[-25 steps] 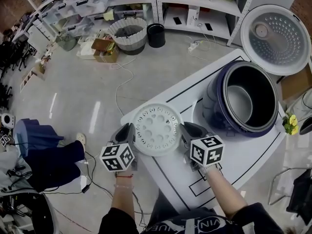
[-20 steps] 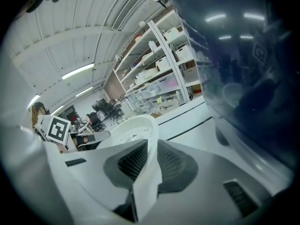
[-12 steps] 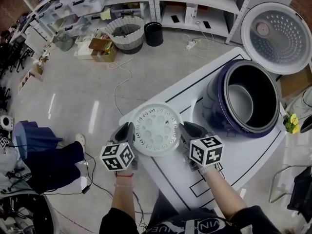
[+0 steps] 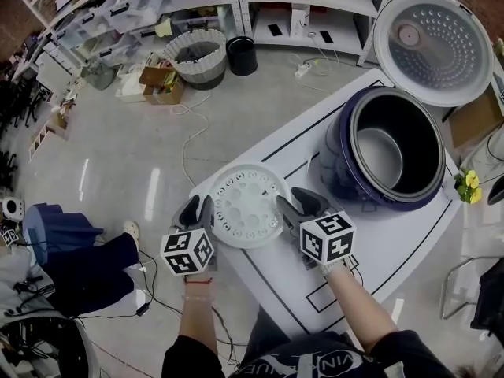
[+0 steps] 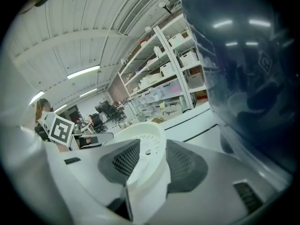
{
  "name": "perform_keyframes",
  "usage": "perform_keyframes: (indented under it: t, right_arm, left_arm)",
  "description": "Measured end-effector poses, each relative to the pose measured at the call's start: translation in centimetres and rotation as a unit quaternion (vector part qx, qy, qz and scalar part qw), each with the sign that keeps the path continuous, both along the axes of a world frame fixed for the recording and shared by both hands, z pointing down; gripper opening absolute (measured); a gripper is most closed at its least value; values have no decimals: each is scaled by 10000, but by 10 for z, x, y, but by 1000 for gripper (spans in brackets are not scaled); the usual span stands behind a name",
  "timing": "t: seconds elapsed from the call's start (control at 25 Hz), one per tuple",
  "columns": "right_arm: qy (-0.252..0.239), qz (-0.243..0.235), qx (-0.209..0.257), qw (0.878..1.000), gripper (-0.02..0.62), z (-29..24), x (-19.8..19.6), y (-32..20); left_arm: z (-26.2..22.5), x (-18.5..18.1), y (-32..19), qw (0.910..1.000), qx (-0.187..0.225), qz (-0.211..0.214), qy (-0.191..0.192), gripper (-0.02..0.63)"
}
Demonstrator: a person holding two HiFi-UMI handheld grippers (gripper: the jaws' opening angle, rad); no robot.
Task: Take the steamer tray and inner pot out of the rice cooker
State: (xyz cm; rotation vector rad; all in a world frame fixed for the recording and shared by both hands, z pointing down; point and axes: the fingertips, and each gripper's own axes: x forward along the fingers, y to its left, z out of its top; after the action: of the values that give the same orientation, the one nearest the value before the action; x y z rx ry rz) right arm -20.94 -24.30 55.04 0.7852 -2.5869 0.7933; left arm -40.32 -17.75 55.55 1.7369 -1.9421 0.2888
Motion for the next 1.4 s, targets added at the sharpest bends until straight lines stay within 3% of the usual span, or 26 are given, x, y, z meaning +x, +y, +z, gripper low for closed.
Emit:
perform_keyframes:
  t: [0.28, 0.68, 1.08, 1.4]
  right_arm:
    - [-45, -278, 659, 9974, 155, -39, 3, 22]
    - [-167, -430, 1574, 9865, 155, -122, 50, 50]
    - [-251, 122, 2183, 9755, 155, -182, 142, 37]
    - [-10, 863, 2448, 9657, 155, -203, 209, 4]
  left_arm:
    - [-39, 5, 4, 9985, 418, 32, -350, 117]
    - [-115, 110, -41, 9868, 1150, 1122, -215, 117]
    - [-169, 219, -91, 9613, 1683, 2178, 114, 117]
    - [-184, 272, -121, 9475, 1785, 2620, 424, 117]
